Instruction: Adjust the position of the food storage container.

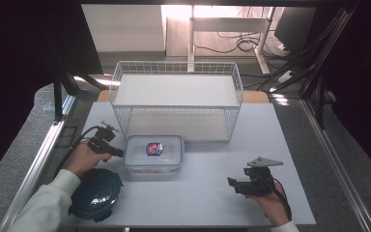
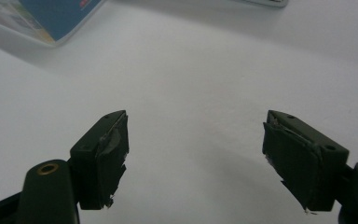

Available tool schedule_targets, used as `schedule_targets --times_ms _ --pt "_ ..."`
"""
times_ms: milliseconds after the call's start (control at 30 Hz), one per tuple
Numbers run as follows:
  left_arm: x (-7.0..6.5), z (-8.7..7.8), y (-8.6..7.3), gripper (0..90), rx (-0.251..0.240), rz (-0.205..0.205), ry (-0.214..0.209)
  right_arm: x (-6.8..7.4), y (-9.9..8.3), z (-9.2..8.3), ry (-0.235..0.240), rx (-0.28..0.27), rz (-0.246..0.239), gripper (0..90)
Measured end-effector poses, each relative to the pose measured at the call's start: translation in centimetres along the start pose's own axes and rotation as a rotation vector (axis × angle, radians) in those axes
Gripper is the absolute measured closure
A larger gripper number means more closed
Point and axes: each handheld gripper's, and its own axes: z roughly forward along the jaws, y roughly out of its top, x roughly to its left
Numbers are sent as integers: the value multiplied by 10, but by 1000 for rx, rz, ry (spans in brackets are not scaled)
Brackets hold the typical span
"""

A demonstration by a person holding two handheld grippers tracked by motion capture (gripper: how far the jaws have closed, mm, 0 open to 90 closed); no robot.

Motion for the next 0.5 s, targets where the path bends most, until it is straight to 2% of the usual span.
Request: schedule_targets --times_ms 267,467,500 --pt "-16 9 14 900 25 37 -14 0 0 0 -3 4 -2 222" --pt "-22 15 22 900 19 48 -26 0 0 0 2 1 2 221" --pt "-25 17 25 900 27 61 -23 0 0 0 3 0 -3 222"
